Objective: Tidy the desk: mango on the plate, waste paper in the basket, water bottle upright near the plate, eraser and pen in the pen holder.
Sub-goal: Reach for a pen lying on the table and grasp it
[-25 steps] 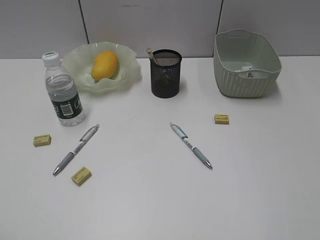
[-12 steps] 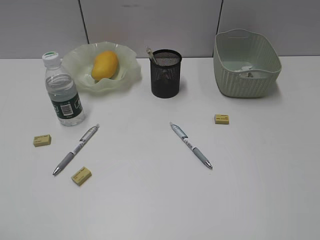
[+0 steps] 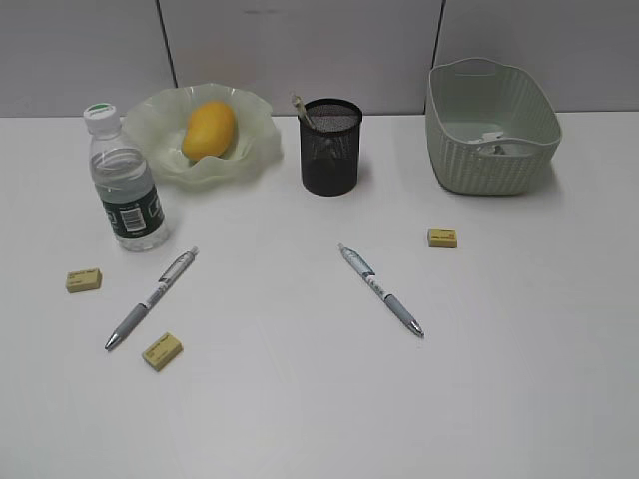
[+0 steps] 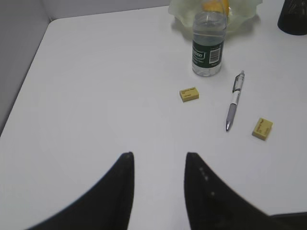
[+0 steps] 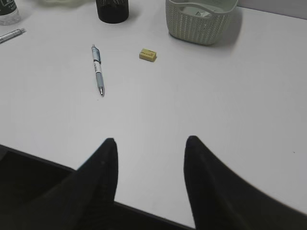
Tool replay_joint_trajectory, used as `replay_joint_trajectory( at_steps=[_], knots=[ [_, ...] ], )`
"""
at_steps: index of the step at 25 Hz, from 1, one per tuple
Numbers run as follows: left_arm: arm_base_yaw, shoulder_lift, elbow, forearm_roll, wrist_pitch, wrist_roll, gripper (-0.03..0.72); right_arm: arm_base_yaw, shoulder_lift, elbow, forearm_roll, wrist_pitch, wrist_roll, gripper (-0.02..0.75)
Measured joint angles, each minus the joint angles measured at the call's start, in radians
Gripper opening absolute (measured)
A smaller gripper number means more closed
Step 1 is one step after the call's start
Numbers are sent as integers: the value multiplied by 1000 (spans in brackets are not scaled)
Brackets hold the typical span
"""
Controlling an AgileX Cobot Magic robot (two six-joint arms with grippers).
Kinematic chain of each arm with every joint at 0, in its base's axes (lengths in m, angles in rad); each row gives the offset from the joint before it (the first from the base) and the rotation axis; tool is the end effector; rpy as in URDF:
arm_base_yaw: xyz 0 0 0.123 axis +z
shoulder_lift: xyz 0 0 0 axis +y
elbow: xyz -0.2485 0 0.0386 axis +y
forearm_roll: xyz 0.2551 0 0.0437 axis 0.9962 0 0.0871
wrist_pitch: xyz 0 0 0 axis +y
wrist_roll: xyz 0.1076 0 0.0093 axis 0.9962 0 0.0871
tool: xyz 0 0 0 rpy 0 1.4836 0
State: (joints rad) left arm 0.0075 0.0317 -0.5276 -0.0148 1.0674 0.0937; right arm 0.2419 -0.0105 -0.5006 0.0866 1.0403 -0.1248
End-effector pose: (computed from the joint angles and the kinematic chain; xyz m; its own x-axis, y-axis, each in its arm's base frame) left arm 0.0520 -0.0010 0.2789 -0.4635 0.0830 -0.8822 0.0442 0.9965 0.0705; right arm 0.0462 0.0197 0.2759 -0.3879 -0.1787 -0.9042 -0.3369 0.9406 -0.0414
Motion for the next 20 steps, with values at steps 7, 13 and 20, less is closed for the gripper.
replay_joint_trajectory(
  at_steps=[7, 13, 20],
  knots=[
    [0, 0, 0, 0, 0, 0, 269, -175, 0, 0, 0, 0, 0, 364],
    [0, 0, 0, 0, 0, 0, 267, -249, 0, 0, 0, 0, 0, 364],
    [0, 0, 0, -3, 0, 0, 267, -252, 0, 0, 0, 0, 0, 363]
  ],
)
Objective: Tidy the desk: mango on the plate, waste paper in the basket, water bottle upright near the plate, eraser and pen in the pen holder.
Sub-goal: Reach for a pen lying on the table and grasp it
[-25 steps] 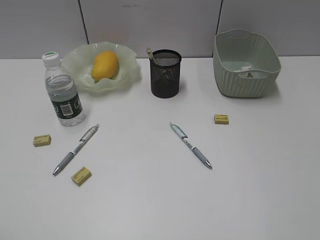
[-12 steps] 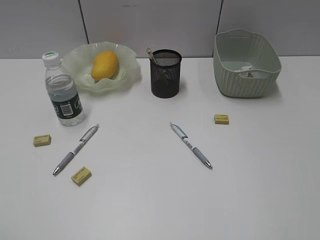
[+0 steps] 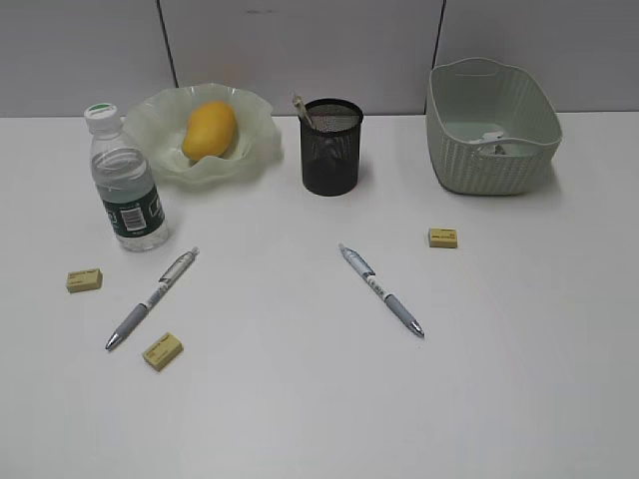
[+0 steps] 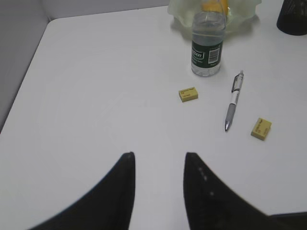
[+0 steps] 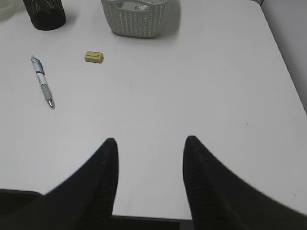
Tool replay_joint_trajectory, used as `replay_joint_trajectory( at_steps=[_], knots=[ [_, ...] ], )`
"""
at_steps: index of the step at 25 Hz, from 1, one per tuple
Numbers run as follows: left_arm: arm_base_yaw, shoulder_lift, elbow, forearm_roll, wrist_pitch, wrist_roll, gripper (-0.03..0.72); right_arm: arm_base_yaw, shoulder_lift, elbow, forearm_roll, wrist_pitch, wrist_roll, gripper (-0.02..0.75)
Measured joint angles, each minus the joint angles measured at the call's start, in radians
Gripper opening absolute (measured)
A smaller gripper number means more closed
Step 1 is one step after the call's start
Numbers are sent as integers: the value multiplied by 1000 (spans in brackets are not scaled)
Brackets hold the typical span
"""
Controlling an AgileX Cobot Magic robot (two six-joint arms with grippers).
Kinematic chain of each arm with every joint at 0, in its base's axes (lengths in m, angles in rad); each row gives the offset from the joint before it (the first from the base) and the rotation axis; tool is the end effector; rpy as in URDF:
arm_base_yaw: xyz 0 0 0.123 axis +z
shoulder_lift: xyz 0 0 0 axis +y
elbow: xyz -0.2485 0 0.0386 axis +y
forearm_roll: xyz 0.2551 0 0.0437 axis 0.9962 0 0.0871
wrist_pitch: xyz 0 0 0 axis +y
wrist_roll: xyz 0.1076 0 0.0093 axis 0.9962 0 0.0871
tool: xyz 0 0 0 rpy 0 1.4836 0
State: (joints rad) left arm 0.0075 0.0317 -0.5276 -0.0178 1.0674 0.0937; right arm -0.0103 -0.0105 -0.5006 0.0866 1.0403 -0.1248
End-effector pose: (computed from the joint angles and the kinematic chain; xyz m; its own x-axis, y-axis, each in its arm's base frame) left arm 0.0520 -0.0013 0.2789 -0.4633 0.0815 -0.8824 0.0458 0.9966 0.0680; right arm 0.0497 0.0076 0.2759 -0.4202 -0.0763 -0.9042 -0.0915 0.9949 -0.0414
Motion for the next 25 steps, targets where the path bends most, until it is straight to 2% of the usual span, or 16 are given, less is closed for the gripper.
replay_joint_trajectory(
  at_steps=[3, 7, 10, 15, 19, 25],
  knots=[
    [0, 0, 0, -2, 0, 0, 303, 0, 0, 0, 0, 0, 0, 363],
    [0, 0, 0, -2, 0, 0, 454, 0, 0, 0, 0, 0, 0, 363],
    [0, 13, 0, -3, 0, 0, 503, 0, 0, 0, 0, 0, 0, 363],
    [0, 123, -10, -4, 15, 0, 512, 0, 0, 0, 0, 0, 0, 363],
    [-8, 251, -66, -4, 16, 0, 511, 0, 0, 0, 0, 0, 0, 363],
    [-14, 403, -95, -53, 65, 0, 509, 0, 0, 0, 0, 0, 0, 363]
  ],
)
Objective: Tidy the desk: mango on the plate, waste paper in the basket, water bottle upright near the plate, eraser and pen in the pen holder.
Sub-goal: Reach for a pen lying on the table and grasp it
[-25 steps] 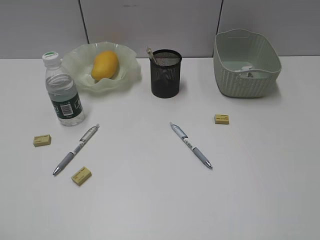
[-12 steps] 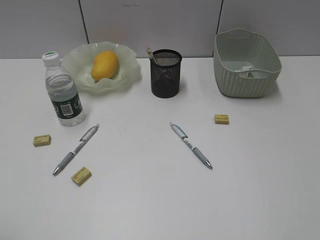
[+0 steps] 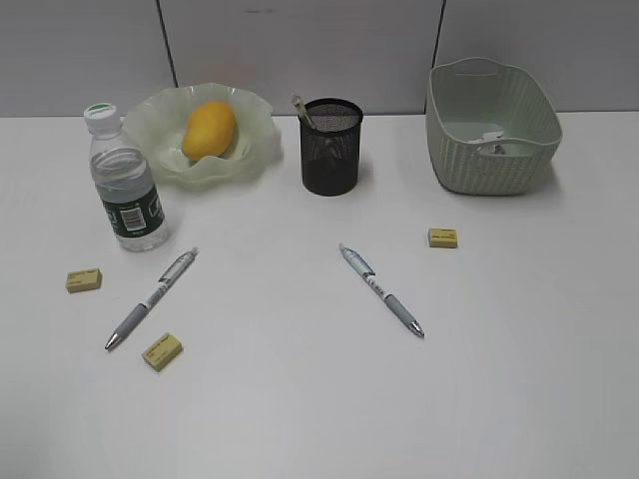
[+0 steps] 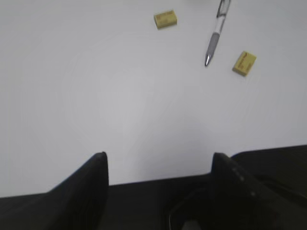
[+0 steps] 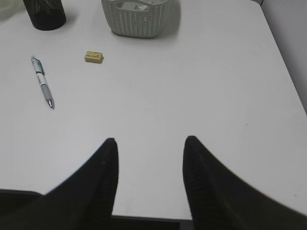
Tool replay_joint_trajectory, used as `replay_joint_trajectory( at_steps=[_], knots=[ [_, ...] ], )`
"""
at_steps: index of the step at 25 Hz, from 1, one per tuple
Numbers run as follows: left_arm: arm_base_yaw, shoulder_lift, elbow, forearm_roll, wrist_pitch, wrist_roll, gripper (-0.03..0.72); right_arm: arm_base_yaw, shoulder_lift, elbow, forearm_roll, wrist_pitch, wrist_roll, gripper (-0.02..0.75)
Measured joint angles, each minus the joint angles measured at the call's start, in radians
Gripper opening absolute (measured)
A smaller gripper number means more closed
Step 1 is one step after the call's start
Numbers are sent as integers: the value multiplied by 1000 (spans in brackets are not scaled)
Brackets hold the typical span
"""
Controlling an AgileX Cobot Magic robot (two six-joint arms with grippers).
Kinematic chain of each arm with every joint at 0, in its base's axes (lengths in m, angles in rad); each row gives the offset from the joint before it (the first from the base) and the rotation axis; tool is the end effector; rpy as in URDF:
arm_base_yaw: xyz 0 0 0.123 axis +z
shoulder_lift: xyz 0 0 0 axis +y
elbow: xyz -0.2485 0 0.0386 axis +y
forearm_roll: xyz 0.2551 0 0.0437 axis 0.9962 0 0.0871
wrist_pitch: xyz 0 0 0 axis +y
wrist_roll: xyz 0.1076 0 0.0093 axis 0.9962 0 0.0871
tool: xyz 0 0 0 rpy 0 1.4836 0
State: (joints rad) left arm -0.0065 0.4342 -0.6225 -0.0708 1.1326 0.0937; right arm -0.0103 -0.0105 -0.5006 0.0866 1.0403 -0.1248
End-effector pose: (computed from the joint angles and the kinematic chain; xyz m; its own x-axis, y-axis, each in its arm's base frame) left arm 0.1037 -0.0076 0.2718 -0.7507 0.0683 -0.6571 0.0964 0.9953 -0.0066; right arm 0.0497 0.0076 0.2759 -0.4202 -0.0763 -0.9042 -0.0915 0.9949 -0.0414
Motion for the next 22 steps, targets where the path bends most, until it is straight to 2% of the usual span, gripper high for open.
replay_joint_trajectory(
  at_steps=[6, 12, 15, 22],
  knots=[
    [-1, 209, -20, -51, 41, 0, 509, 0, 0, 0, 0, 0, 0, 363],
    [-26, 496, -147, -42, 39, 36, 509, 0, 0, 0, 0, 0, 0, 363],
    [-75, 657, -232, -42, 24, 77, 509, 0, 0, 0, 1, 0, 0, 363],
    [-255, 989, -392, -40, -45, 98, 500, 0, 0, 0, 1, 0, 0, 362]
  ],
)
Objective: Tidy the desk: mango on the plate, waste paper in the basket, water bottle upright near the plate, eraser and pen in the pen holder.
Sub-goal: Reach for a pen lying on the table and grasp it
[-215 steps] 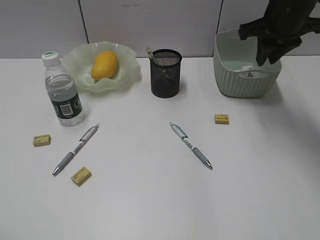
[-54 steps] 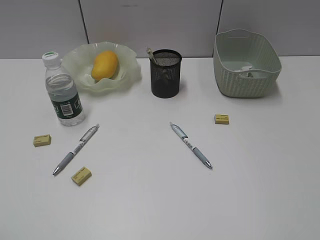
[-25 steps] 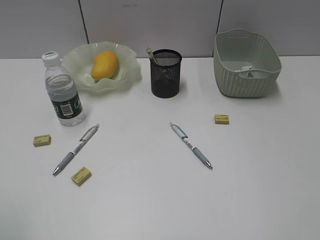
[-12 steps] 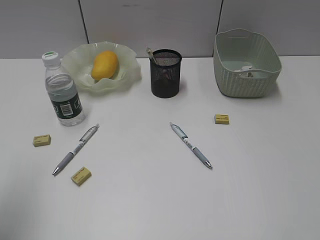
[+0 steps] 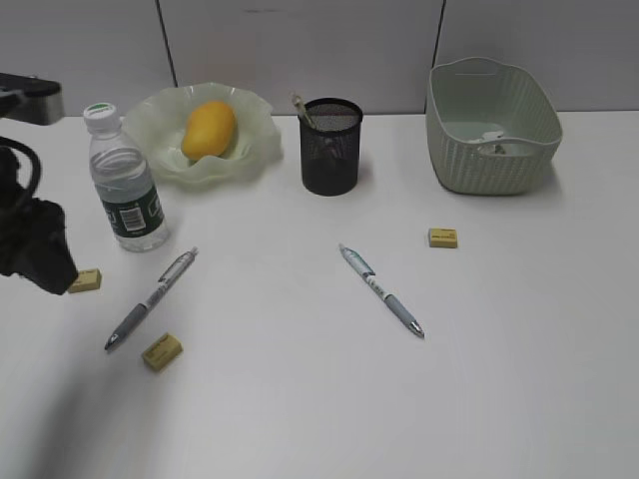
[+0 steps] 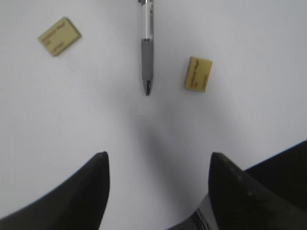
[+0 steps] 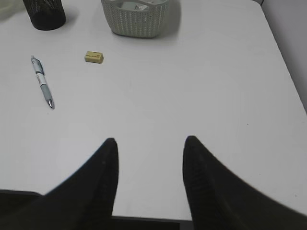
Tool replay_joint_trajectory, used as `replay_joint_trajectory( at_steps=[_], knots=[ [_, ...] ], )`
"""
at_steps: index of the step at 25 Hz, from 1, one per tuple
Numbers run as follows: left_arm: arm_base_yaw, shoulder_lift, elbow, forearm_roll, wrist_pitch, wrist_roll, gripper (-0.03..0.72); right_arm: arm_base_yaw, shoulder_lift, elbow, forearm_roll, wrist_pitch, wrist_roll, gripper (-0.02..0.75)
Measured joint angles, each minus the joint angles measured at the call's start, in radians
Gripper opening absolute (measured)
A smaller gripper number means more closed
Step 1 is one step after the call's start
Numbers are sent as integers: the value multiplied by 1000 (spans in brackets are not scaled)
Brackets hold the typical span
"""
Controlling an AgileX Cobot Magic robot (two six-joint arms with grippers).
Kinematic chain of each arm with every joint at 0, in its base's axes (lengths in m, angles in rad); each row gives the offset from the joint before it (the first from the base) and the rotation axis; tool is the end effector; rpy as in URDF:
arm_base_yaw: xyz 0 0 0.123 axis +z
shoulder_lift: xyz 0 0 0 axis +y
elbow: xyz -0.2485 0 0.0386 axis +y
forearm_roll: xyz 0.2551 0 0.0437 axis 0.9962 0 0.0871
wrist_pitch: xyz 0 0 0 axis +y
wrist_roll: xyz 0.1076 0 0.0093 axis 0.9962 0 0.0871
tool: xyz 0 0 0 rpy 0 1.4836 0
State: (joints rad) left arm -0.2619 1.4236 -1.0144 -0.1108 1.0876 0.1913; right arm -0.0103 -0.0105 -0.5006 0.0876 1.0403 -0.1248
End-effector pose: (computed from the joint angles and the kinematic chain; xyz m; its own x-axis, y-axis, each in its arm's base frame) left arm 0.2586 -0.0803 0.2070 -0.9057 0.3862 -0.1749 0.4031 0.9122 -0.0730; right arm 0.0497 0.0076 0.2759 -0.4202 -0.0758 -0.9043 -0.0920 0.9949 -0.0406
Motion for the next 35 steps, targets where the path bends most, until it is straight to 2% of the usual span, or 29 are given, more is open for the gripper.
replay_joint_trajectory(
  at_steps=[9, 13, 17, 21, 35],
  knots=[
    [-94, 275, -95, 45, -121, 1, 456, 0, 0, 0, 0, 0, 0, 363],
    [-99, 330, -97, 44, -191, 11, 425, 0, 0, 0, 0, 0, 0, 363],
    [-99, 370, -101, 20, -239, 68, 386, 0, 0, 0, 0, 0, 0, 362],
    [-99, 407, -104, 2, -261, 108, 379, 0, 0, 0, 0, 0, 0, 362],
    [-99, 466, -114, 0, -331, 134, 343, 0, 0, 0, 0, 0, 0, 363]
  ],
)
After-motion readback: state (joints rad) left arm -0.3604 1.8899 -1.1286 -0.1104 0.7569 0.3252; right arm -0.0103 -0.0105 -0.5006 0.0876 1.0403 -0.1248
